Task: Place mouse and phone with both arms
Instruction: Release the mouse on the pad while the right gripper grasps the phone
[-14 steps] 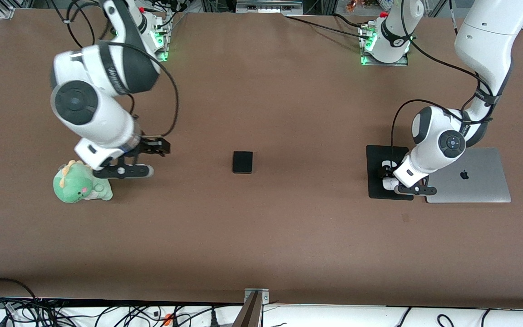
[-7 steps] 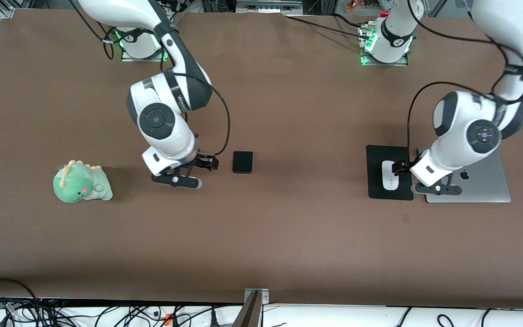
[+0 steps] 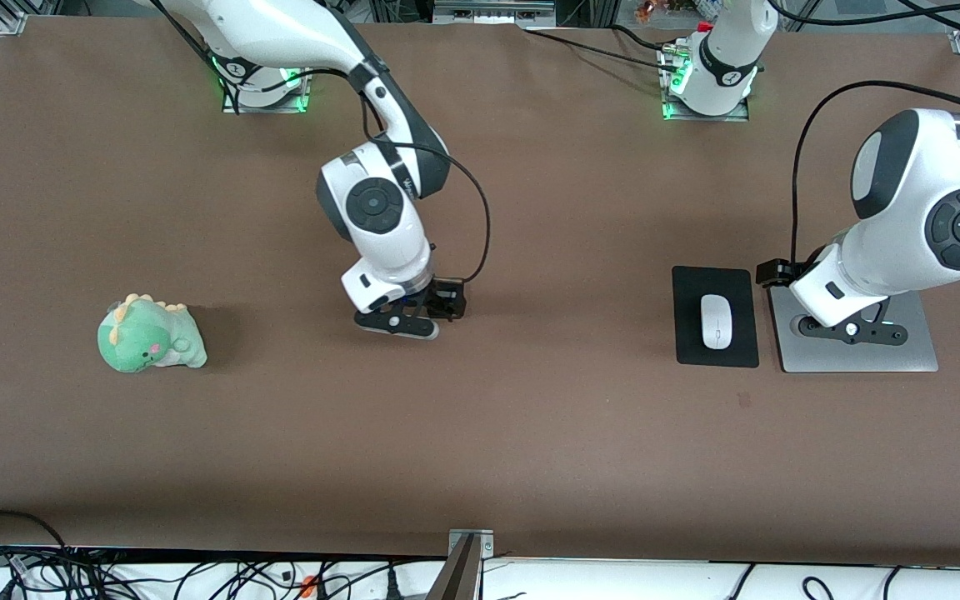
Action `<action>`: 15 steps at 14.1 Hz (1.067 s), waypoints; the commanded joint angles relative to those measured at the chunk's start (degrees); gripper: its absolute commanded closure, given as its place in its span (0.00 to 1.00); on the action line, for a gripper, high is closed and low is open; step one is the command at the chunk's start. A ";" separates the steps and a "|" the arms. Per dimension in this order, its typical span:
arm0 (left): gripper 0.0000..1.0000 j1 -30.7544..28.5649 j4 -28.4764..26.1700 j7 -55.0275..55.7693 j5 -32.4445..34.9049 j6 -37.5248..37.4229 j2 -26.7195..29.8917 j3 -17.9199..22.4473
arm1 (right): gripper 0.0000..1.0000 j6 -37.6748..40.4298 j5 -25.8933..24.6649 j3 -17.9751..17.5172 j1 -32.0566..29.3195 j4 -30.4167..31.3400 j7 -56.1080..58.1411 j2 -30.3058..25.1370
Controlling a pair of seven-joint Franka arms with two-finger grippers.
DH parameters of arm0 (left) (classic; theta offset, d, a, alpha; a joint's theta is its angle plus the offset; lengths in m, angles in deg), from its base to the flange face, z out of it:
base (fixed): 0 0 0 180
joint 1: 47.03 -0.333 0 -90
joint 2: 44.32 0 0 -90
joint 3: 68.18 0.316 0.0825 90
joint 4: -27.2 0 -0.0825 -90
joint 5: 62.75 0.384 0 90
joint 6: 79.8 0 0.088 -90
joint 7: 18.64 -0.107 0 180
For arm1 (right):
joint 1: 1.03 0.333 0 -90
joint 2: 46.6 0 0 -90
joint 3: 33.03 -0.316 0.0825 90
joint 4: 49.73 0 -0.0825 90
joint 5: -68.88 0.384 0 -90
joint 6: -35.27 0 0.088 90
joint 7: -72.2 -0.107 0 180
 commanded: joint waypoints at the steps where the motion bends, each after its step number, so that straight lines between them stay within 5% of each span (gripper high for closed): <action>1: 0.00 1.65 7.43 -3.51 1.17 -3.88 -2.05 -0.17 | 0.00 -3.14 0.55 0.57 1.90 0.51 0.14 2.40; 6: 0.00 1.73 8.77 -10.83 -2.17 -4.59 2.67 2.10 | 0.00 -10.26 0.02 0.66 3.23 5.25 3.65 4.17; 11: 0.00 14.46 -3.61 -10.21 -7.89 3.63 14.10 19.57 | 0.00 -12.63 0.02 0.66 3.93 6.13 3.92 5.57; 13: 0.00 12.31 -9.15 -10.30 -8.76 10.67 16.58 19.61 | 0.00 -14.74 0.02 0.66 4.02 7.45 4.10 5.83; 15: 0.00 6.34 -13.80 -10.22 -8.85 10.09 20.25 14.10 | 0.00 -15.63 -0.07 0.66 4.19 8.33 4.88 5.83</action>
